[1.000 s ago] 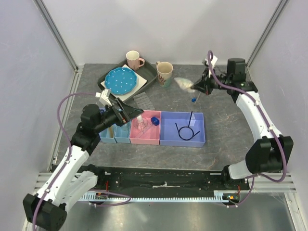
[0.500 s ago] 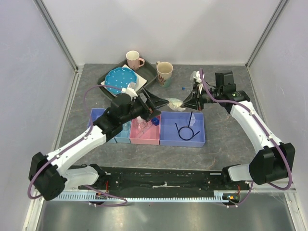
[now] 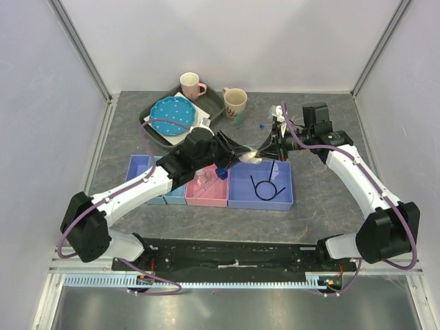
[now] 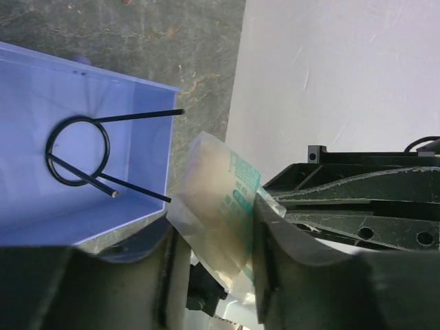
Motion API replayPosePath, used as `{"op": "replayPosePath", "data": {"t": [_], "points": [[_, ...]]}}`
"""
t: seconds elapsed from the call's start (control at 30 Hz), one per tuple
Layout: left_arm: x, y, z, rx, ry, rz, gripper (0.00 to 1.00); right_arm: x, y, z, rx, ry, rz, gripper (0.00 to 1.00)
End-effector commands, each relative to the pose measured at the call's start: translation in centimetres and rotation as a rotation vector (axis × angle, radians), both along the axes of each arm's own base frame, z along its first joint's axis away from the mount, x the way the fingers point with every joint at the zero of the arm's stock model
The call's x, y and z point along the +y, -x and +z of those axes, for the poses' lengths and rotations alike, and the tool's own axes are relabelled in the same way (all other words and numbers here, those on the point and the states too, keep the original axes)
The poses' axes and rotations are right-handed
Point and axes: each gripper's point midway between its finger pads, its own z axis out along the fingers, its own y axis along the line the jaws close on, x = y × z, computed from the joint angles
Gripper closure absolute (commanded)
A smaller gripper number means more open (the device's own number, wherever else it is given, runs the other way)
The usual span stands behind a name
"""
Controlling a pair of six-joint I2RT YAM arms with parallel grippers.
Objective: Organize the chemistry lab equipment
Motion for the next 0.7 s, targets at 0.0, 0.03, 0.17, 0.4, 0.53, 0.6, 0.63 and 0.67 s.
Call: {"op": "replayPosePath", "data": {"t": [0.0,0.03,0.17,0.4,0.53,0.6,0.63,0.67], "points": [[0.0,-0.6,0.9,-0.01,-0.009,0.034,0.66,0.5,0.4,0.1,-0.04,-0.021,0.048,0.88],[0.1,-0.7,1.0,-0.018,-0.014,0.034,0.7,0.5,0.5,0.0,-0.04,-0.02,0.05,0.87],[0.6,-0.3,1.2,-0.054,-0.04,0.021,0.82,0.5,0.7,-0.4,-0.039,-0.014,0.052,0.82],[3.8,0.2,0.5,-0.083,-0.108,0.023,0.85,0.3,0.7,0.0,-0.067,-0.005,0.039,0.55],[8.1,0.4,0.3,-0.102,-0.142,0.079,0.85,-0.3,0.3,0.0,-0.108,0.028,0.005,0.41],[11.0,-0.1,-0.5,-0.097,-0.196,0.119,0.85,-0.8,-0.1,-0.4,-0.116,0.048,-0.018,0.36],[12.1,-0.2,-0.6,-0.098,-0.214,0.133,0.85,-1.2,-0.5,-0.8,-0.122,0.063,-0.036,0.34],[14.2,-0.8,-0.1,-0.111,-0.227,0.18,0.85,-1.4,-0.6,-1.0,-0.122,0.067,-0.043,0.34]]}}
